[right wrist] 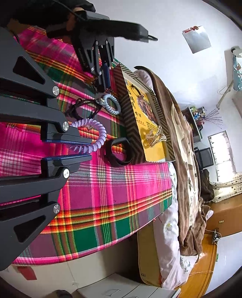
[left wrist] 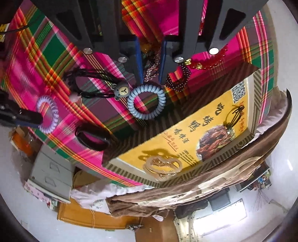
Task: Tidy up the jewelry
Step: 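Grasp the dark beaded bracelet with the left gripper while the right holds the purple coil, then carry both bracelets into the yellow box tray and open both grippers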
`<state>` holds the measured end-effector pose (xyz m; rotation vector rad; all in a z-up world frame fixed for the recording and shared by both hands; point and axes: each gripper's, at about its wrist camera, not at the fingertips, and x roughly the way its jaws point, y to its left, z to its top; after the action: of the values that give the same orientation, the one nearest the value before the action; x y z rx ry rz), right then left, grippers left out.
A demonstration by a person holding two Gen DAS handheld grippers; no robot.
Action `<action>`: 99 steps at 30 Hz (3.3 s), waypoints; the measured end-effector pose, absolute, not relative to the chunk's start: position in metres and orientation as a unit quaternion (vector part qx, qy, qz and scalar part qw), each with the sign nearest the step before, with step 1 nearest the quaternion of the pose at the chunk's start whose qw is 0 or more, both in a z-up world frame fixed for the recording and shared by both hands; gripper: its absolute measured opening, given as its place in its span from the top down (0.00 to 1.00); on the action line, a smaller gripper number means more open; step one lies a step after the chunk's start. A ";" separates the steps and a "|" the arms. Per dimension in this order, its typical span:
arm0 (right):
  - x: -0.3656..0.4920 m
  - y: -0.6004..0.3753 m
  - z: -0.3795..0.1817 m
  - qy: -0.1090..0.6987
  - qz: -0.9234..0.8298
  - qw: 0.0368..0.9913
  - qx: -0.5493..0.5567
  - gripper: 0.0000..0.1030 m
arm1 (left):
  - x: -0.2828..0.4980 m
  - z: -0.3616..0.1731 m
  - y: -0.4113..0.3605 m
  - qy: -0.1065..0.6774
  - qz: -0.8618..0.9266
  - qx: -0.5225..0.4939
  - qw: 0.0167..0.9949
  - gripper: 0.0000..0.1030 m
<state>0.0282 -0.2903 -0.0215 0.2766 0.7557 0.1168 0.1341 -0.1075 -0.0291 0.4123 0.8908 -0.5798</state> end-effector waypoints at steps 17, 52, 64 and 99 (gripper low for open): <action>0.031 -0.278 -0.003 0.351 0.066 0.926 0.120 0.91 | 0.139 0.010 -0.054 0.410 -0.269 0.077 0.868 0.95; 0.272 -0.200 0.009 0.402 0.087 0.909 0.058 0.91 | 0.326 0.024 -0.026 0.413 -0.200 0.034 0.888 0.95; 0.324 -0.182 -0.015 0.439 0.072 0.894 0.045 0.91 | 0.382 -0.014 -0.036 0.450 -0.193 0.031 0.871 0.95; 0.282 -0.184 0.019 0.406 0.064 0.909 0.069 0.55 | 0.307 0.023 -0.025 0.418 -0.164 0.038 0.893 0.43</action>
<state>0.2820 -0.1839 0.0191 0.1423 0.8385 0.1315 0.3073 -0.0246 0.0233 0.0784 0.8674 -0.3404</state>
